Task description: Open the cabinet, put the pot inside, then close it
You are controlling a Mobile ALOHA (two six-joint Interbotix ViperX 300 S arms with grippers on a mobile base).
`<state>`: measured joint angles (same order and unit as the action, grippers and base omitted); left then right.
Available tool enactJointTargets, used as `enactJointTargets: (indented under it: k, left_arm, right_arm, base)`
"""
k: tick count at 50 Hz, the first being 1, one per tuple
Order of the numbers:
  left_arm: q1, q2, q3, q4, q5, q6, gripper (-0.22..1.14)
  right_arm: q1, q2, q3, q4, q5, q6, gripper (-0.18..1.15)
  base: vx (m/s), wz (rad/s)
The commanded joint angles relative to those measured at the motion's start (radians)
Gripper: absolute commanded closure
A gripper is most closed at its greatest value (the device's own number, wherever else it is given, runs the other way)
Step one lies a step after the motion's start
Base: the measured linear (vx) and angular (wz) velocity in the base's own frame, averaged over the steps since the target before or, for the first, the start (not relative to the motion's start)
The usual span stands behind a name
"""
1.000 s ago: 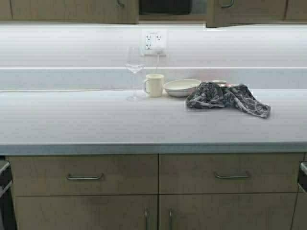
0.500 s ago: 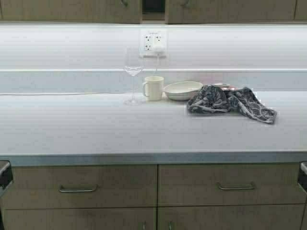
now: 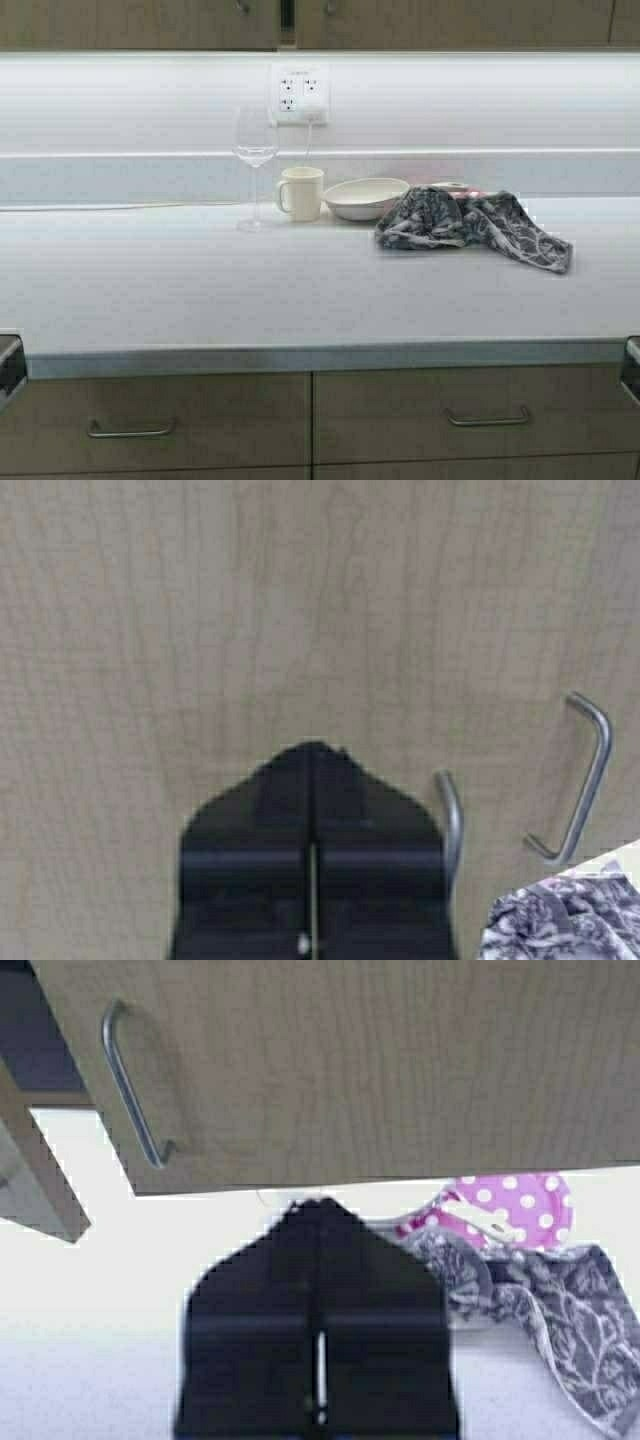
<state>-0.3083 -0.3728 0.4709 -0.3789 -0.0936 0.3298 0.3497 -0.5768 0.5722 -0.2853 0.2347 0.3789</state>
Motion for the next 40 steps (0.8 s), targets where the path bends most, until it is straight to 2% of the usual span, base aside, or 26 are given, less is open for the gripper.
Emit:
enactJointTargets:
  k: [1,8,14,21,32,40]
  left_arm:
    - [0.005,-0.008,-0.017,-0.003,-0.003,-0.002,0.88]
    - [0.005,0.02,-0.026,-0.002,-0.017,0.005,0.88]
    - [0.005,0.126,-0.12,0.003,-0.058,0.011,0.88]
    - [-0.006,0.166,-0.186,0.002,0.06,-0.002,0.88]
    - [-0.026,0.025,-0.044,-0.002,-0.018,0.0,0.88]
    - [-0.026,-0.112,0.058,-0.003,-0.005,0.0,0.88]
  right_arm:
    - [0.003,-0.055,0.026,0.011,-0.008,0.003,0.9]
    - [0.003,-0.092,0.064,0.02,-0.008,0.005,0.9]
    - [0.003,-0.092,0.072,0.02,-0.008,0.003,0.9]
    - [0.003,-0.097,0.075,0.021,0.008,0.002,0.9]
    - [0.003,-0.123,0.084,0.015,0.026,-0.006,0.9]
    - [0.003,-0.124,0.074,0.014,0.031,-0.006,0.9]
  base:
    - [0.13,0.06]
    - [0.13,0.06]
    - [0.11,0.05]
    - [0.08,0.04]
    - [0.07,0.02]
    - [0.05,0.02]
